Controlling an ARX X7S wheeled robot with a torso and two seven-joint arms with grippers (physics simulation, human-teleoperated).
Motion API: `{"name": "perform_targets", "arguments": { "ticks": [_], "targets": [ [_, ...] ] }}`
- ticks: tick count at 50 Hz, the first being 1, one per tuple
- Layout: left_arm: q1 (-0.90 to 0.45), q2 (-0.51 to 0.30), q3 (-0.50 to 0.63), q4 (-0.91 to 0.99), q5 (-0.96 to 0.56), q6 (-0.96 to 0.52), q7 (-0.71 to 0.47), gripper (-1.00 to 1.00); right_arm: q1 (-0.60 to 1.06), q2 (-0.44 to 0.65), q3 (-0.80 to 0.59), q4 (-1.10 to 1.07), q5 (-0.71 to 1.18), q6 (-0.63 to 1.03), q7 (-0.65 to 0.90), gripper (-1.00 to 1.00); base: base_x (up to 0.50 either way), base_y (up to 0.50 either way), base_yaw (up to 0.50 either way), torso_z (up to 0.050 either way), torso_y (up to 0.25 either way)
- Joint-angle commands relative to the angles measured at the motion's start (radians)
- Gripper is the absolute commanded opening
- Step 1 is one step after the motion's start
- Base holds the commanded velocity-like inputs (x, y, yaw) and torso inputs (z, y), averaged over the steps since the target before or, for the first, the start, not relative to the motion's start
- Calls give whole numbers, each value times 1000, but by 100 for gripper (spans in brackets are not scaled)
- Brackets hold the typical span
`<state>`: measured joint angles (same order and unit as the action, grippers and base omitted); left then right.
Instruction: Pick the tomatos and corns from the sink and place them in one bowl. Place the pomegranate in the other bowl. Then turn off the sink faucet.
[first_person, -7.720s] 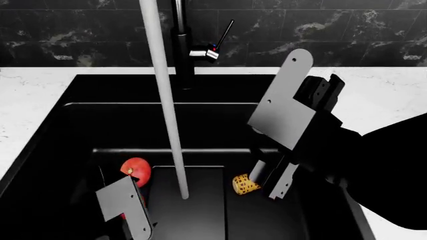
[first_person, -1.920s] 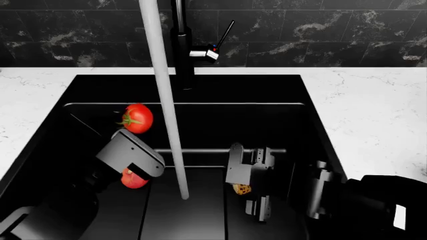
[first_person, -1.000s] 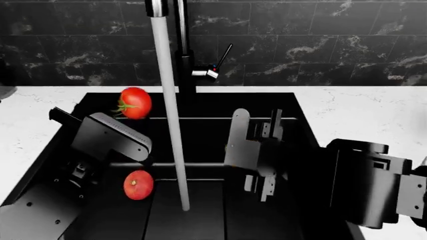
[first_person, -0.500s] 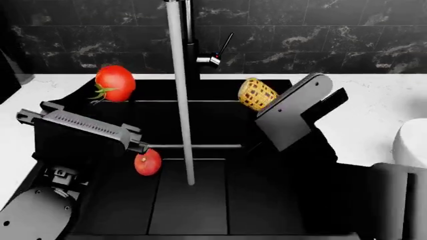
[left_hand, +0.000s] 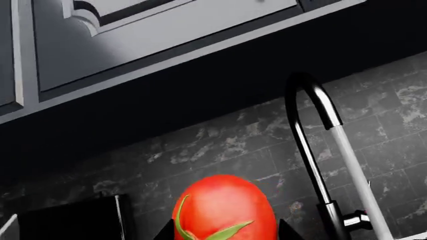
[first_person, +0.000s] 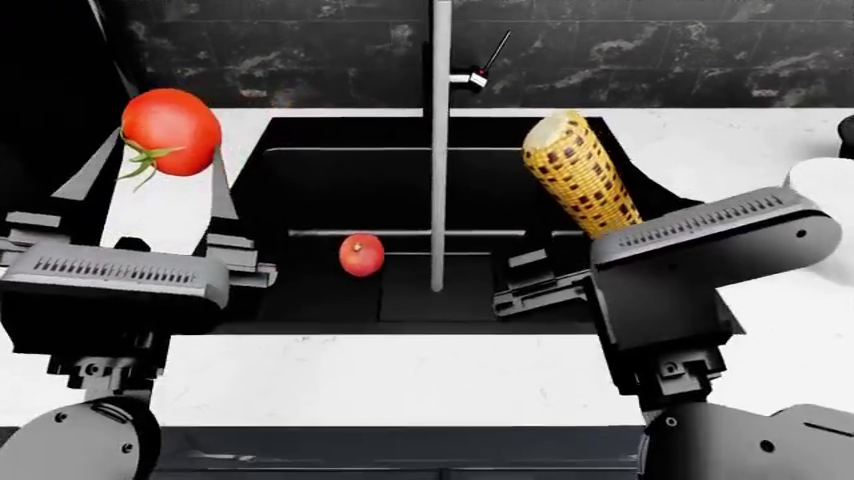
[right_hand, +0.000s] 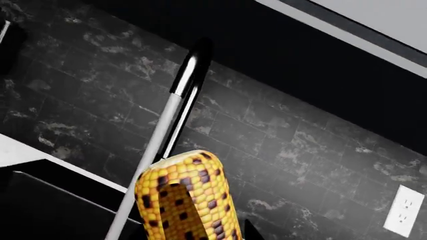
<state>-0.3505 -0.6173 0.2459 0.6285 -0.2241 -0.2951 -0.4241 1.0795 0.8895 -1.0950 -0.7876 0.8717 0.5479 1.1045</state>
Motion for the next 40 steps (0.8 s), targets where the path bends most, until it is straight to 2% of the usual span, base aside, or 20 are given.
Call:
{"name": "perform_targets", "arguments": {
  "ticks": [1,5,11,34,40],
  "targets": [
    [12,19,-6,18,20,-13,-57,-100,-22,15,15,-73,-63,0,77,-100,0,0,0,0,0],
    [16,15,-7,35,17,-34,-63,-100,-12,24,23,-109,-50,26,110,-100,0,0,0,0,0],
    [6,11,25,46,36,-63,-56,-100,-16,41,44,-151,-63,-18,120,-100,-70,-500,0,0,0],
    [0,4,47,71,46,-81,-51,-100,-16,42,41,-167,-70,-20,119,-100,-6,-500,0,0,0],
    [-10,-4,81,94,106,-118,-69,-100,-20,43,44,-156,-68,-31,115,-100,-1,-500,0,0,0]
  ]
}}
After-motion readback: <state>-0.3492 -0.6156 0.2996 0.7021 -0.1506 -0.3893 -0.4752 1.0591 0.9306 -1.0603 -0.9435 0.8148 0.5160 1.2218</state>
